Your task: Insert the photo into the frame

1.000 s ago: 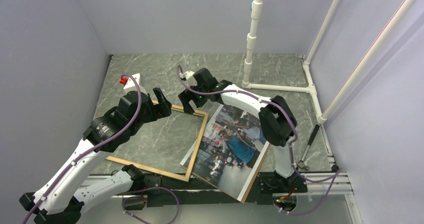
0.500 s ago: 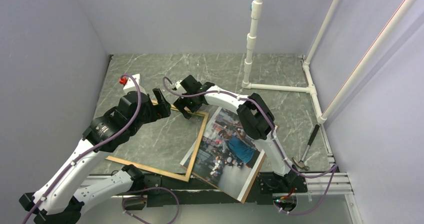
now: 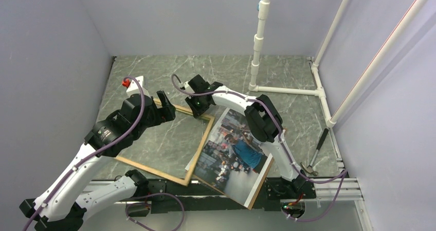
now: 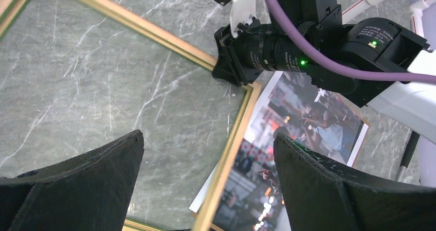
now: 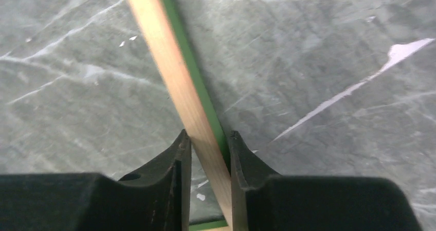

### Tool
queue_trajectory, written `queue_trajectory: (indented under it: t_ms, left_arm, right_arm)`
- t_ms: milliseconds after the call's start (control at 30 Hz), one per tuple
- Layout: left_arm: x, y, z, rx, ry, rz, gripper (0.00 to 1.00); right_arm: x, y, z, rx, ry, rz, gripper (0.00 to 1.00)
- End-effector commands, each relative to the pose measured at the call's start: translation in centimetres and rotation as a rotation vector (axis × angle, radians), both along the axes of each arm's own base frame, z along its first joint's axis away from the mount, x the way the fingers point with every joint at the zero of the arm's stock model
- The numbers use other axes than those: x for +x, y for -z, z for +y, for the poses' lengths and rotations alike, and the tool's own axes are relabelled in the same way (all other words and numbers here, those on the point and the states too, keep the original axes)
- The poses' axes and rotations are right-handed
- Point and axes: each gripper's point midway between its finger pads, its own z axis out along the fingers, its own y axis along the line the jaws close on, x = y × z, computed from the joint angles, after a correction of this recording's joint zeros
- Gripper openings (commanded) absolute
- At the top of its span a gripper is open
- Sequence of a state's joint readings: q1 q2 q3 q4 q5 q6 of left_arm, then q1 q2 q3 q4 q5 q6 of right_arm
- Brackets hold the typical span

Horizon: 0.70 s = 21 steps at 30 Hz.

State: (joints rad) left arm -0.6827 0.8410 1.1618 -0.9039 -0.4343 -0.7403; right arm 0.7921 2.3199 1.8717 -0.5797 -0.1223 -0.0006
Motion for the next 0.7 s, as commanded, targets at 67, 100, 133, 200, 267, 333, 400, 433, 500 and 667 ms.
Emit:
queue_trajectory:
  t_ms: [67,100,133,200,267,333,400,433,500,667]
  left_arm:
    - [0.4,-0.7,0.2,0.006,-0.012,-0.022,0.99]
    - [0.4,-0.7,0.1,0.006,-0.008,-0.022,0.99]
    - [0.5,-0.6,0.1,0.008,-0.009,-0.019,0.99]
    - [0.5,-0.6,0.0,0.008,-0.007,-0.017,0.99]
    - [0.6,-0.5,0.0,0.012,-0.007,-0.013,0.99]
    - [0.6,-0.4,0.0,0.015,-0.009,-0.011,0.99]
    - [0.6,-0.3,0.0,0.019,-0.010,-0.008,0.99]
    - [0.6,-0.2,0.1,0.021,-0.012,-0.006,0.99]
    - [0.6,-0.1,0.0,0.022,-0.013,-0.004,0.99]
    - [0.8,0.0,-0.3,0.022,-0.007,0.001,0.99]
  right_arm:
    - [0.3,0.5,-2.2,0.044,0.188,0.126,0.10]
    - [0.4,0.4,-2.4,0.060,0.207,0.139,0.08]
    - [0.7,0.2,-2.7,0.078,0.235,0.152,0.07]
    - [1.6,-0.2,-3.8,0.117,0.299,0.180,0.03]
    - [2.3,-0.8,-4.5,0.166,0.357,0.209,0.01]
    - [3.0,-1.2,-5.5,0.196,0.411,0.224,0.00]
    - [3.5,-1.6,-6.0,0.204,0.442,0.213,0.00]
    - [3.6,-1.8,-6.3,0.202,0.452,0.204,0.00]
    - [3.5,-1.9,-6.6,0.193,0.468,0.199,0.00]
    - [3.1,-1.9,-7.7,0.186,0.555,0.188,0.00]
